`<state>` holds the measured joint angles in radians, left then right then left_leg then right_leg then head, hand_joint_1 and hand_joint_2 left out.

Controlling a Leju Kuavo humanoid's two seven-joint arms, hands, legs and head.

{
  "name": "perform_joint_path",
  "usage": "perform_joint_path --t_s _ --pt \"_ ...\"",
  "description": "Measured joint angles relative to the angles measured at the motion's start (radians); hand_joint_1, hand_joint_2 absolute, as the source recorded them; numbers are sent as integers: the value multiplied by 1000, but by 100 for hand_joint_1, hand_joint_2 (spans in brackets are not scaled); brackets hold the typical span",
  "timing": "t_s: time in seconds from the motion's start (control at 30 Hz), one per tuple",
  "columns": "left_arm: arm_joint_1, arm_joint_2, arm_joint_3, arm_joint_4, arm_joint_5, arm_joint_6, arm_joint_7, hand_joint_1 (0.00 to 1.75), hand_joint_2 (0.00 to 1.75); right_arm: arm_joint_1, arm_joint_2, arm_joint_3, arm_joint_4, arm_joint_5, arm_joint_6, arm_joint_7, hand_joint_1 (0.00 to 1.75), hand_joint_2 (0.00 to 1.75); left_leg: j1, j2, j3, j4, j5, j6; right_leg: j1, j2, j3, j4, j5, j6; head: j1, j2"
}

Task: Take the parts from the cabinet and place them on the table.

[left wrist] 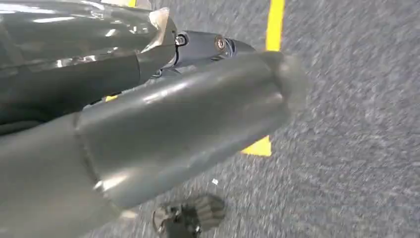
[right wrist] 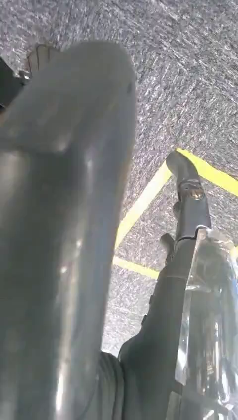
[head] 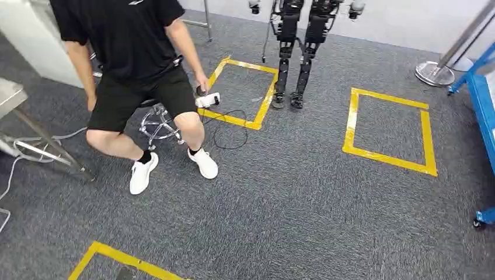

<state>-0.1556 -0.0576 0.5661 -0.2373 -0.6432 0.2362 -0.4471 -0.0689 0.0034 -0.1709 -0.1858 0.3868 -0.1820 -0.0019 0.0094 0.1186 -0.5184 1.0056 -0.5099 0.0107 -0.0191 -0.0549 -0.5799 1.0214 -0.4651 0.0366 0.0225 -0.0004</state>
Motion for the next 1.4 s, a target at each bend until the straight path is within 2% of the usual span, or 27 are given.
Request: perform_joint_path --t_s 0.07,0.1,0.13,0.17,0.23,0.27,0.43,0.5,0.53,0.57,0.63,0.67,0.7,0.73,0.8,0.87,0.93,0.97,1.0,1.03,1.07,1.17,1.2,1.23,1.27,1.33,1.4 --pt "-2 -2 0 0 0 7 -3 0 0 9 0 -1 0 2 0 0 0 0 6 19 8 -2 -1 -8 6 21 -8 0 1 -13 1 0" --pt "-2 -4 0 0 3 8 -5 0 0 10 0 -2 0 4 0 -1 0 0 13 11 7 6 -7 -18 -8 34 2 -4 5 -24 0 0" --pt "-3 -5 0 0 5 9 -6 0 0 14 0 -3 0 6 0 -1 0 0 18 -48 -3 35 -32 -23 -7 44 2 -4 5 -26 -5 0" --pt "-1 -5 0 0 5 12 -7 0 0 14 1 -4 0 7 0 -1 0 0 19 -85 -30 96 -74 -22 -5 53 2 -4 7 -38 -7 0" --pt "8 -5 1 1 6 18 -6 0 0 12 5 -4 0 10 0 -1 0 0 17 -114 -109 256 -148 -22 2 82 0 -4 8 -43 -8 0" --pt "11 -5 1 1 6 15 -4 0 0 13 6 -4 0 12 0 -1 0 0 17 -117 -131 296 -157 -21 5 92 0 -3 8 -43 -8 0" --pt "11 -5 1 1 6 14 -3 0 0 13 6 -4 0 13 0 -1 0 0 17 -117 -135 303 -157 -21 5 95 0 -3 8 -44 -8 0" --pt "13 -5 1 2 3 -1 3 0 0 14 8 -4 0 15 0 0 0 0 17 -118 -142 299 -131 -17 9 114 2 -3 10 -46 -7 0" --pt "13 -5 0 4 -4 -10 8 0 0 16 8 -4 0 16 1 1 0 0 17 -123 -115 226 -75 -9 11 132 4 -3 10 -46 -8 0" --pt "15 -2 -3 7 -18 -35 19 0 0 11 13 -5 0 18 3 1 0 0 12 -206 -26 18 9 15 17 180 0 -1 13 -40 -7 0" --pt "13 0 -6 7 -20 -44 23 0 0 15 13 -5 0 23 3 0 0 0 1 -179 -24 17 14 23 7 206 -12 -7 24 -22 -8 0" --pt "14 -3 -10 7 -20 -44 23 0 0 16 11 -5 0 24 3 0 0 0 9 -163 -17 -4 26 30 18 198 -21 -2 23 -19 -7 0" --pt "14 -3 -11 7 -20 -46 23 0 0 18 11 -5 0 26 3 0 0 0 9 -151 -11 -13 33 32 16 140 -29 19 13 -19 -6 0" --pt "15 -3 -11 7 -16 -45 21 0 0 15 12 -5 0 27 3 0 0 0 10 -137 -13 -15 33 38 18 100 -55 67 -17 -23 3 0" --pt "24 -2 -10 8 -4 -45 19 0 0 8 11 -5 0 29 3 0 0 0 7 -99 -13 -15 33 38 6 75 -133 220 -81 -23 2 0" --pt "25 -2 -9 8 9 -49 15 0 0 10 11 -5 0 32 3 0 0 0 9 -69 -15 -14 31 38 -4 67 -162 284 -91 -7 4 0" --pt "25 -2 -8 8 14 -55 11 0 0 14 9 -5 0 34 3 1 0 0 14 -44 -13 -13 28 30 -16 55 -102 181 -45 21 5 0" --pt "25 -2 -8 8 16 -58 10 0 0 13 7 -5 0 34 3 2 0 0 18 -31 -9 -11 24 21 -24 30 -45 80 -12 36 4 0" --pt "24 0 -8 8 17 -58 10 0 0 11 8 -5 0 36 3 2 0 0 12 -20 -5 -5 19 9 -27 -27 0 0 0 41 8 0" --pt "25 5 -7 8 21 -58 9 0 0 5 12 -5 0 36 3 2 0 0 8 -8 -7 -2 11 -2 -14 -35 5 5 0 34 11 0" --pt "25 5 -7 8 22 -58 8 0 0 4 11 -5 0 36 3 2 0 0 7 2 -2 -2 8 -9 -18 -16 -2 4 4 17 0 0" --pt "19 3 -6 8 23 -59 7 0 0 9 10 -5 0 36 3 3 0 0 18 32 9 -9 8 -26 -15 20 -6 4 6 -9 -5 0" --pt "17 3 -6 8 22 -59 7 0 0 11 10 -5 0 36 3 3 0 0 28 -5 7 6 -9 -33 -22 33 -7 2 9 -14 -8 0" --pt "16 3 -6 8 20 -59 7 0 0 12 9 -5 0 36 3 5 0 0 29 -61 -11 50 -46 -32 -21 40 -9 2 10 -21 -14 0" --pt "18 3 -6 8 18 -60 7 0 0 11 10 -5 0 36 3 6 0 0 27 -92 -42 120 -90 -30 -18 51 -11 2 13 -29 -14 0" --pt "25 3 -6 8 15 -60 10 0 0 10 12 -5 0 36 3 6 0 0 25 -115 -120 281 -157 -26 -7 81 -16 2 17 -36 -16 0" --pt "27 3 -6 10 13 -60 11 0 0 13 12 -5 0 36 3 6 0 0 22 -119 -136 294 -128 -16 2 111 -15 3 19 -39 -15 0"
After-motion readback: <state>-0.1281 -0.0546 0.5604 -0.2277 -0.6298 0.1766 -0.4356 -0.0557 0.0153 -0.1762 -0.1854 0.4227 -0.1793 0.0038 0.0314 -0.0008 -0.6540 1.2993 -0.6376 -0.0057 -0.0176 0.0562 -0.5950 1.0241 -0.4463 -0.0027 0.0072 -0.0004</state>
